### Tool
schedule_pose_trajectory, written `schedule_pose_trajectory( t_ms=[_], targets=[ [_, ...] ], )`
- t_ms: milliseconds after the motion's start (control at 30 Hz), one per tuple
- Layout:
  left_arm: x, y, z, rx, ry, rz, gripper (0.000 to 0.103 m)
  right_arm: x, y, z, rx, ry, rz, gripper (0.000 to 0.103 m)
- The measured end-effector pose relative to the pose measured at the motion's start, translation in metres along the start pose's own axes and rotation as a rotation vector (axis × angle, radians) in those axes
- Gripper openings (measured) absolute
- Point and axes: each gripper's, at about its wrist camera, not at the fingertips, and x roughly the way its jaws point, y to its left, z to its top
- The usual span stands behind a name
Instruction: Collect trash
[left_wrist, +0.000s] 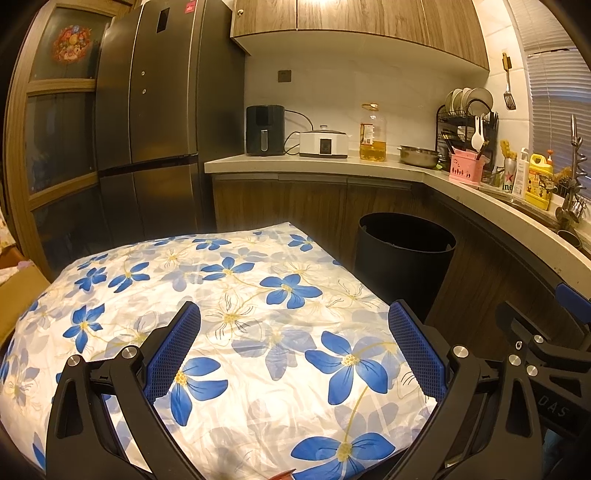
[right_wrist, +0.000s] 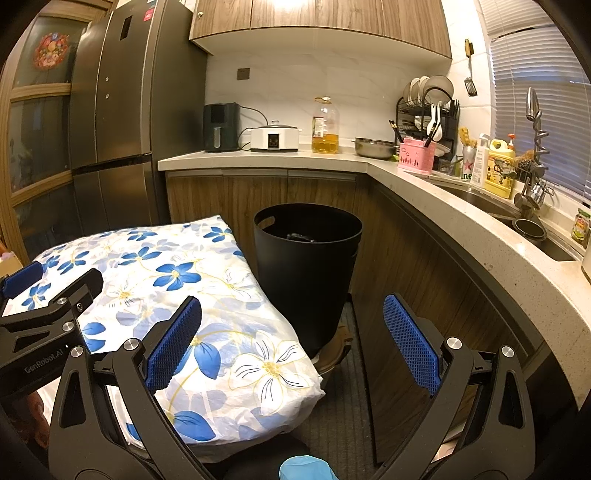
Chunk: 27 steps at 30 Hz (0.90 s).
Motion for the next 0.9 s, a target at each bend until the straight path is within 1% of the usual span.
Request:
schedule_pose_trajectory(
  t_ms=[100, 267, 333, 400, 500, 567, 900],
  targets=[
    [-0.0001, -0.0007, 0.0004, 0.009, -0.001, 0.013, 0.097, 0.0000, -0.0011, 0.0004, 0.000, 0.000, -0.001, 0.098],
    [-0.0018, 0.0035, 0.0001, -0.009, -0.016, 0.019, 0.097, 0.0002, -0.0010, 0.0002, 0.002, 0.001, -0.003, 0.098],
    [-0.0015, 0.0040, -0.0003, -0.007, -0.016, 0.013, 0.093, 0.0007, -0.0010, -0.0003, 0.004, 0.002, -0.004, 0.098],
    [-0.0010, 0.0010, -0.0019, 0.008, -0.012, 0.002, 0.091, 0.0009, 0.0000, -0.0006, 0.005, 0.003, -0.006, 0.098],
    [-0.0016, -0.0024, -0.0030, 0.014, -0.013, -0.005, 0.091, 0.0011, -0.0004, -0.0009, 0.003, 0.002, -0.004, 0.098],
    [-0.0015, -0.0042, -0.0027, 0.020, -0.012, 0.010, 0.097, 0.0009, -0.0016, -0.0008, 0.005, 0.003, -0.005, 0.098],
    [0.0027, -0.0007, -0.0027, -0.001, 0.031, 0.012, 0.097, -0.0004, -0.0029, -0.0008, 0.008, -0.001, -0.007, 0.098]
  ],
)
